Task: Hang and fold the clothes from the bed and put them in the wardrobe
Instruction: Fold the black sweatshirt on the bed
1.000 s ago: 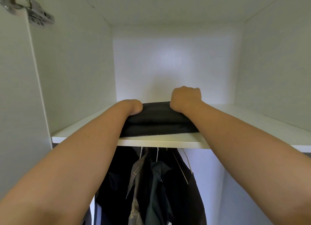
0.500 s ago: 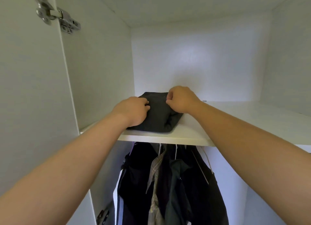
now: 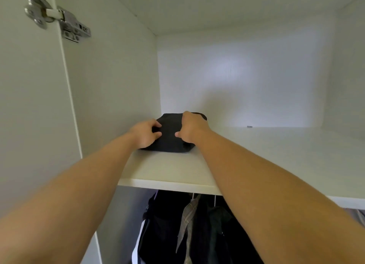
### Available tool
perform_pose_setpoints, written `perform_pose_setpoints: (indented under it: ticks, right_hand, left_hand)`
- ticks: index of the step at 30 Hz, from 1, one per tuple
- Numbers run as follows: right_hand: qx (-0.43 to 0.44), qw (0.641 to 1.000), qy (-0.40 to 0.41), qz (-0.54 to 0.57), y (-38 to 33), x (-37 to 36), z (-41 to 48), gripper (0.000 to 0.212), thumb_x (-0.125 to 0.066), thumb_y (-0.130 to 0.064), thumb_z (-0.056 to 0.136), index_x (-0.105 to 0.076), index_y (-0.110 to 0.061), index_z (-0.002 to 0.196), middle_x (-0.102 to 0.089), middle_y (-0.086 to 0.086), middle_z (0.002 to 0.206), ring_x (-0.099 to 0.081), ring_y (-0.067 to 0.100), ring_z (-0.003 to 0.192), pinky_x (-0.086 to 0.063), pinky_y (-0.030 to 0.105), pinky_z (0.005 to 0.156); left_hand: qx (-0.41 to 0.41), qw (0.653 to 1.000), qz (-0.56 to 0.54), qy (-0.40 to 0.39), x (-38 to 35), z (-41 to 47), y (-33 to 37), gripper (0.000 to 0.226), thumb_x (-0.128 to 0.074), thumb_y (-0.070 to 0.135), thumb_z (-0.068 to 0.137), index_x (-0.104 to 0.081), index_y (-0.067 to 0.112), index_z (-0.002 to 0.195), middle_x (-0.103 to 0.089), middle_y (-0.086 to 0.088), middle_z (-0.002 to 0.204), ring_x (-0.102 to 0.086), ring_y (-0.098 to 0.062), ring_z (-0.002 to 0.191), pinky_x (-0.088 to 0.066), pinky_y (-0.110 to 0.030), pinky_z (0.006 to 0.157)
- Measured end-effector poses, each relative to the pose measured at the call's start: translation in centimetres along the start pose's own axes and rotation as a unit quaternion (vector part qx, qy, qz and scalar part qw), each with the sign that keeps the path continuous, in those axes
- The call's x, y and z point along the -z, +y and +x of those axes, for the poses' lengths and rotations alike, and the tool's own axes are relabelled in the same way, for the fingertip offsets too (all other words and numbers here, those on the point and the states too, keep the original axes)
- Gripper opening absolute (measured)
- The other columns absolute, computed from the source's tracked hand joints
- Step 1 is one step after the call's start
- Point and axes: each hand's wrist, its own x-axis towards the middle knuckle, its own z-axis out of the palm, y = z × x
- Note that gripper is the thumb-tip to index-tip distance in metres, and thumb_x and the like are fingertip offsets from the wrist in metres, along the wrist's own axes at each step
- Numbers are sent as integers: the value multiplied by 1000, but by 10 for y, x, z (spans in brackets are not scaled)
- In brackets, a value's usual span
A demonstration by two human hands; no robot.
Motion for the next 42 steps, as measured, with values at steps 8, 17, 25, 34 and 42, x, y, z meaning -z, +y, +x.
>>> perform_pose_setpoints:
  ticks: [8, 17, 25, 34, 42]
  right_hand:
    - [-16, 1000, 15, -13, -6, -40, 41, 8, -58, -11, 95, -63, -7, 100, -63, 10, 102, -64, 30, 99, -46, 33, 72]
    - [-24, 996, -80, 25, 5, -65, 42, 73, -37, -44, 103, -2, -18, 160, -21, 7, 165, -21, 34, 150, -29, 53, 114]
    - [48, 992, 55, -101, 6, -64, 44, 30, -46, -38, 102, -62, -12, 102, -60, 12, 119, -55, 30, 102, -38, 35, 78]
    - [30, 994, 81, -69, 1, -61, 35, 34, -48, -28, 99, -40, -22, 67, -48, 1, 74, -47, 23, 70, -37, 37, 71]
    - [35, 987, 110, 113, -34, 5, -44, 10, -51, -20, 93, -58, -13, 89, -57, 4, 85, -54, 28, 77, -46, 32, 67]
  left_hand:
    - [-46, 983, 90, 150, -23, 32, -24, 13, -61, 32, 99, -68, 20, 102, -60, -1, 110, -59, -25, 99, -51, -38, 83]
    - [-14, 993, 117, -30, -34, 37, -24, 59, -42, 26, 103, -27, 23, 159, -33, -3, 163, -29, -29, 148, -28, -41, 119]
    - [-23, 998, 51, -4, -31, 31, -27, 52, -44, 0, 90, -57, 15, 139, -54, -7, 143, -50, -26, 132, -40, -35, 111]
    - [31, 999, 13, 7, -26, 18, -23, 49, -43, 3, 92, -63, 20, 133, -57, -3, 142, -52, -24, 131, -41, -33, 109]
    - [90, 970, -5, 227, 32, -103, 30, 32, -51, 9, 86, -71, 16, 109, -68, -10, 114, -64, -34, 103, -56, -40, 89]
